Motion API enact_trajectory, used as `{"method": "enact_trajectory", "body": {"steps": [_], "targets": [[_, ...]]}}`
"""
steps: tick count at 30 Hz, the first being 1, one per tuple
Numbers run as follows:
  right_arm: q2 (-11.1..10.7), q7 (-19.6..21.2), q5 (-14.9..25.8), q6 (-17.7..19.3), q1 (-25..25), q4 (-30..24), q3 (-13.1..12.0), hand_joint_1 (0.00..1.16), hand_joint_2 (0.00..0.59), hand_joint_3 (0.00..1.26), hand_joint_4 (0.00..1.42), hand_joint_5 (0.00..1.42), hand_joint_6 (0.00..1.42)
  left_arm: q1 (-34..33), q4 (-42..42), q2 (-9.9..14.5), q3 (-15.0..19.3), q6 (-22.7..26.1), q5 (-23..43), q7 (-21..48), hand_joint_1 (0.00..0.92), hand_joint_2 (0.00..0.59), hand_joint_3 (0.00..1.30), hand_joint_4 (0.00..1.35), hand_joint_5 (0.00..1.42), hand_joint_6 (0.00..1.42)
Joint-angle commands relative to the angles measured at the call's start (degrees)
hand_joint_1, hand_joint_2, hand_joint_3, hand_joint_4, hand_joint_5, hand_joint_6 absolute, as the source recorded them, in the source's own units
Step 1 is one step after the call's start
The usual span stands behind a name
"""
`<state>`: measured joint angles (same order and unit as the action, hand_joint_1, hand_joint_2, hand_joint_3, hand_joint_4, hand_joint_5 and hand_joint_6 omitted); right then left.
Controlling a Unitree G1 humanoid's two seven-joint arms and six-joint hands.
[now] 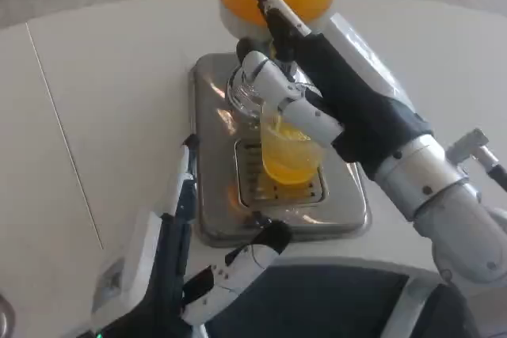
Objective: Grasp the cup under the faucet to collect the drink, then remove the cup.
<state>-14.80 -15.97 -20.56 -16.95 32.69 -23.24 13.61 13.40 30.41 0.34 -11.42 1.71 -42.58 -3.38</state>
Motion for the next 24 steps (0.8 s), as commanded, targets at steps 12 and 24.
{"method": "enact_trajectory", "body": {"steps": [12,24], "targets": [[-1.01,-4.27,5.6,-2.78,-1.48,-5.49,-3.49,0.03,0.569,0.0,0.0,0.0,0.0,-5.49,-4.04,-1.04,-2.95,3.81,-0.64,-1.72,0.039,0.045,0.0,0.0,0.13,0.24],[-4.07,-6.23,10.14,-5.62,-5.03,-12.12,-8.52,0.5,0.579,0.0,0.0,0.0,0.0,-7.46,-5.59,-0.38,-2.83,4.44,-0.02,-1.69,0.039,0.045,0.0,0.0,0.13,0.25]]}}
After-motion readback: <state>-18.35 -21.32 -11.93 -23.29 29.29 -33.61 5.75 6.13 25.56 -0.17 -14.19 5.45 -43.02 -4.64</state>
